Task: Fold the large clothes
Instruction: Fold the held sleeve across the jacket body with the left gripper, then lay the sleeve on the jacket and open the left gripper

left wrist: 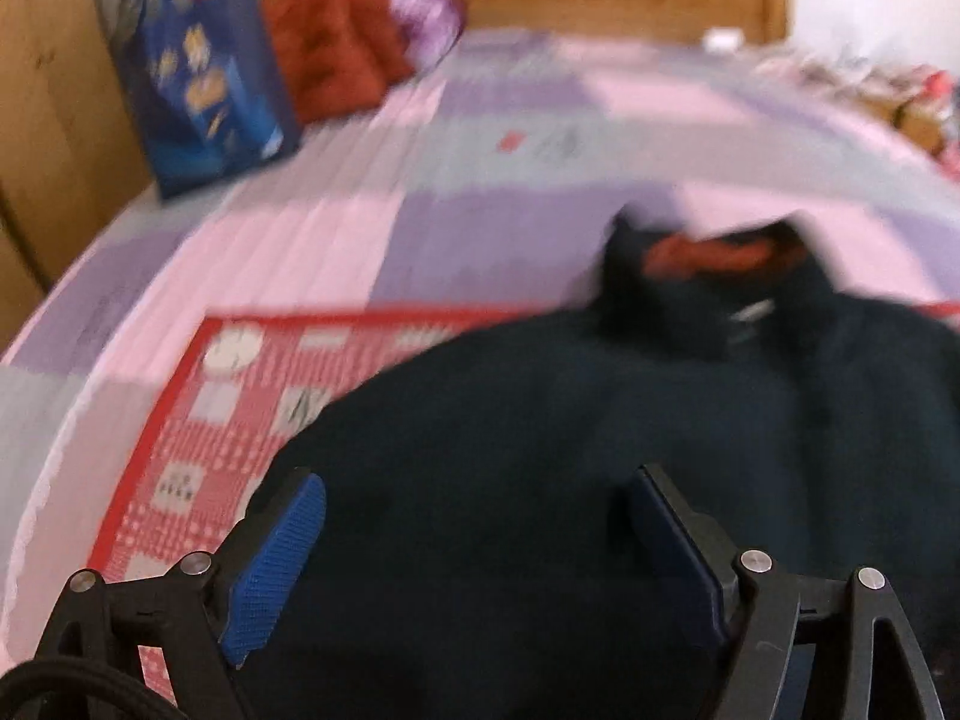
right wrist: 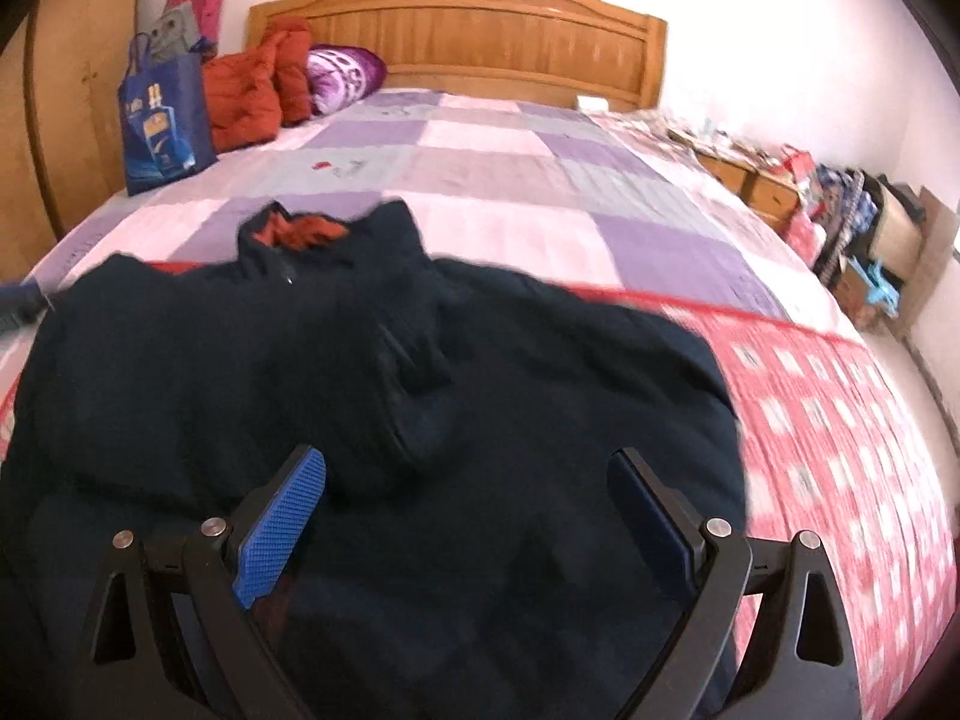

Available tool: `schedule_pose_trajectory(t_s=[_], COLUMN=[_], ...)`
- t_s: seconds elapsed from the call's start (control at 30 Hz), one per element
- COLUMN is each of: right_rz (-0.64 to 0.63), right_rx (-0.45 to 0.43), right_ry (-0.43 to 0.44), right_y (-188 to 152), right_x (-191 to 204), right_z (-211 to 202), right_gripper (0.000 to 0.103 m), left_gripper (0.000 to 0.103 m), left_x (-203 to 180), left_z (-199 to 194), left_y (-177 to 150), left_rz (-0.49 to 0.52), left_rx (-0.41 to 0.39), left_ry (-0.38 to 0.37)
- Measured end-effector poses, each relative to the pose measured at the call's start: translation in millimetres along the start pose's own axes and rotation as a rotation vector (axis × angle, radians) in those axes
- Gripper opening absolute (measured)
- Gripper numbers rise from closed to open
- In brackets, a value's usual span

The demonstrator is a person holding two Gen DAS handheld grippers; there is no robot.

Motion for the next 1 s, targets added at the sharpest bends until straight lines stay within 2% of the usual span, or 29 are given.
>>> schedule_pose_trajectory(t_s=[0.1,0.17,0.2,0.27,0.3,0.37,0.4,0.43,0.5,0.53,0.6,0.67,0.7,0.73,0.77,0.8,0.83,0.87,0.9,1.0], right_rz=[-0.035,-0.105,-0.154,-0.181,-0.139,0.088,0.091,0.007,-0.041,-0.031,-0.007,-0.003,0.0,0.005,0.006,0.007,0.01,0.012,0.014,0.019], right_rx=[-0.048,-0.067,-0.037,0.081,0.129,0.182,0.174,0.15,0.137,0.137,0.13,0.117,0.113,0.107,0.104,0.102,0.099,0.097,0.095,0.091], right_ry=[0.015,0.019,0.008,-0.061,-0.07,0.052,0.052,-0.004,-0.041,-0.033,-0.011,-0.002,0.002,0.007,0.007,0.009,0.018,0.026,0.032,0.044], right_y=[46,68,69,52,41,12,8,8,7,5,2,1,1,-5,-6,-6,-7,-8,-9,-11], right_x=[27,51,61,52,39,4,-1,5,13,12,8,6,6,4,5,5,8,8,8,8], right_z=[18,35,53,93,109,130,130,127,128,130,135,135,136,135,136,137,137,137,138,141], right_gripper=[0.097,0.097,0.097,0.097,0.098,0.1,0.1,0.1,0.1,0.1,0.101,0.102,0.102,0.102,0.102,0.103,0.103,0.103,0.103,0.103], left_gripper=[0.088,0.089,0.09,0.096,0.097,0.103,0.103,0.103,0.1,0.096,0.096,0.096,0.096,0.097,0.103,0.103,0.103,0.103,0.103,0.103], left_x=[9,6,5,11,17,31,39,43,41,37,27,23,27,38,48,63,71,78,78,69], left_z=[37,43,43,42,45,50,54,57,50,44,30,30,41,61,77,100,108,115,117,121], left_y=[-22,-32,-35,-36,-37,-38,-40,-40,-35,-30,-14,2,7,3,-4,-18,-23,-27,-27,-24], left_rz=[-0.021,-0.007,0.01,0.008,-0.015,-0.045,-0.059,-0.064,-0.05,-0.051,-0.054,-0.031,-0.028,-0.052,-0.083,-0.175,-0.234,-0.284,-0.279,-0.204], left_rx=[0.08,0.077,0.063,0.056,0.06,0.072,0.086,0.094,0.095,0.081,0.03,-0.012,-0.003,0.049,0.1,0.182,0.201,0.215,0.206,0.161], left_ry=[0.007,0.004,0.013,0.008,0.002,0.016,0.016,0.008,0.007,-0.008,-0.07,-0.059,-0.015,0.027,0.043,0.005,-0.022,-0.031,-0.018,0.048])
Point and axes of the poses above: each gripper's, at about its wrist camera, not at the fingertips, and z roughly the way its jaws point, x to its left, y to its top, the point moved 9 cm from there along z, roughly the way its jaws point, and after that the axes turned 6 degrees about -z, right-handed, at the moved point
